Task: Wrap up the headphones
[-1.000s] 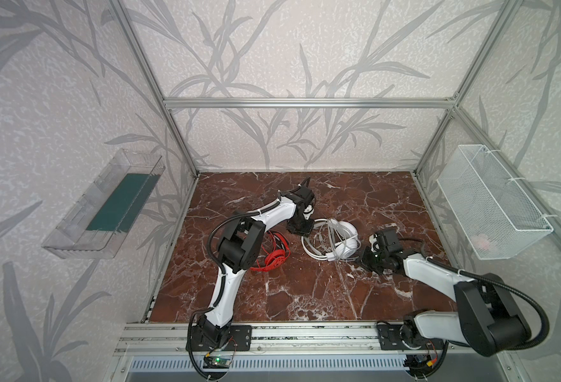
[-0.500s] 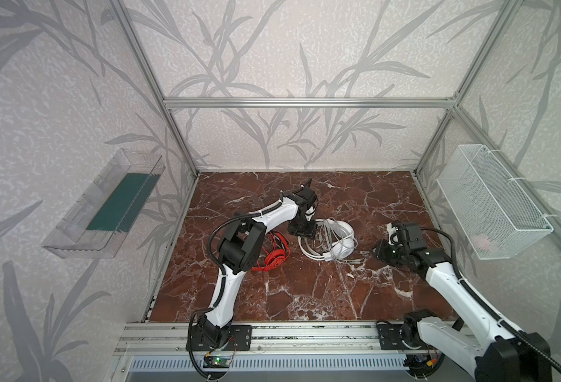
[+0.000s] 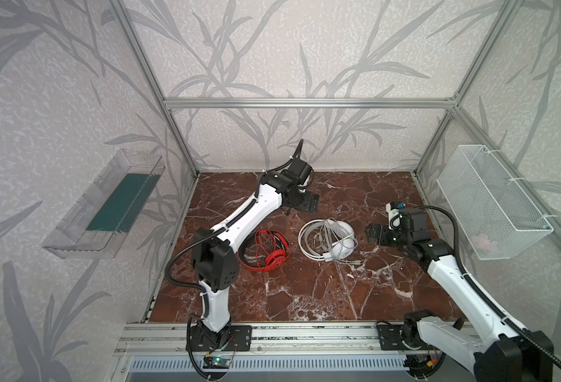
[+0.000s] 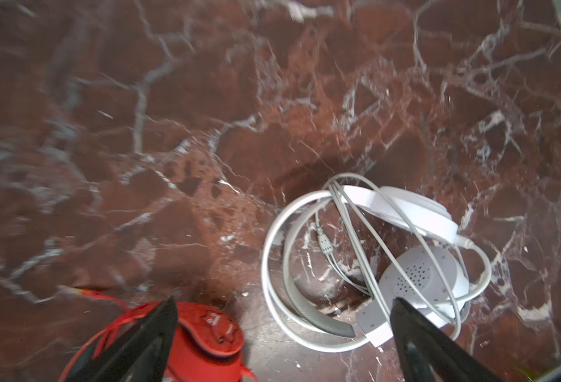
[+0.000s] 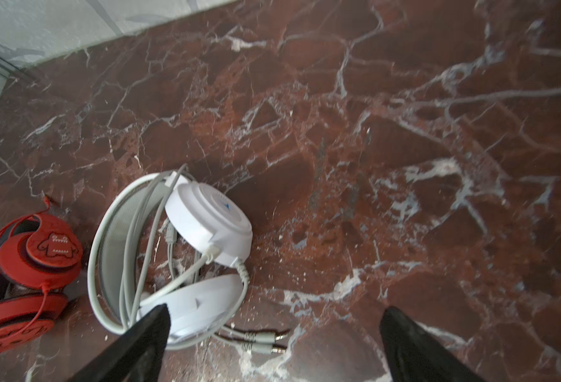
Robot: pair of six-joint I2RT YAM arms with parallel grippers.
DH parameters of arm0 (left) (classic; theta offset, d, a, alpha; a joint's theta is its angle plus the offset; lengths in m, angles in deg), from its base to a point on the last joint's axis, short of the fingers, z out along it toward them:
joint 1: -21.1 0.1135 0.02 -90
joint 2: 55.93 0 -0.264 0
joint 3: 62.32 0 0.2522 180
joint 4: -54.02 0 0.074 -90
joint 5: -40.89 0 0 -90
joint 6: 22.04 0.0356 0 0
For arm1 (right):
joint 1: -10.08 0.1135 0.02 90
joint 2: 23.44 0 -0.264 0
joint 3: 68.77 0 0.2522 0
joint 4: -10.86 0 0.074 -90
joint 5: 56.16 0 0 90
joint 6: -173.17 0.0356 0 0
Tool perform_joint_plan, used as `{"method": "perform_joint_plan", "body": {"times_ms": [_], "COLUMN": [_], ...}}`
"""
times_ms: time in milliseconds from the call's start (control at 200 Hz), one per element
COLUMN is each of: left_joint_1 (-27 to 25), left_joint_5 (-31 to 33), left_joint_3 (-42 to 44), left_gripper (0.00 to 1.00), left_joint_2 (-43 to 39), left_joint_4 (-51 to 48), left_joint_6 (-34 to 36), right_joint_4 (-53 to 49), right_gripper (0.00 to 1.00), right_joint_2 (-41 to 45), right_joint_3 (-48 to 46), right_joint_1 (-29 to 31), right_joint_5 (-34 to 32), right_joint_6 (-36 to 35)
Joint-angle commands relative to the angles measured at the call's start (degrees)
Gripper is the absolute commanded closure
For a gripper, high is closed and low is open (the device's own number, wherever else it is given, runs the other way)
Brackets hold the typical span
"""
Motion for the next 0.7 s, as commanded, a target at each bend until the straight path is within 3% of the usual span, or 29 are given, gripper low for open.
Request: {"method": "perform_joint_plan", "body": {"times_ms": [0,85,240,360,470,555,620,695], "left_joint_1": [1.0,4.6,15.2,17.8,19.0,21.0,21.8,23.3], "left_joint_5": [17.7,23.5,29.8,34.8,39.3,39.2,42.6,40.8], "left_joint_3": [10.3,25.2,52.3,72.4,82.5,84.3,84.6,87.5], "left_gripper": [0.01,0.01,0.01,0.01,0.01,0.01,0.01,0.01], "left_joint_2": [-11.8,-22.7,-41.1,-50.3,-49.8,-45.7,-41.6,-36.5], "left_joint_4": [6.0,19.2,39.7,61.1,73.7,74.9,76.3,86.4], "left_joint_6": [2.1,4.0,1.3,8.4,12.0,10.2,8.0,9.3], "right_joint_4": [11.8,21.7,35.6,42.5,48.6,55.1,61.7,61.9], "right_gripper": [0.01,0.01,0.01,0.01,0.01,0.01,0.01,0.01], "right_joint_2": [1.6,2.8,2.2,-1.9,-7.7,-12.7,-16.2,-17.1], "right_joint_3": [-4.2,-9.8,-17.9,-21.1,-22.1,-23.3,-24.1,-23.0], "right_joint_1": [-0.3,-0.5,-2.0,-3.2,-3.4,-3.4,-3.5,-3.5], "right_joint_5": [-7.1,-10.4,-15.5,-17.0,-14.6,-13.5,-13.3,-11.1], "right_joint_6": [-3.8,-6.5,-10.1,-9.7,-11.1,-12.6,-13.4,-17.9]}}
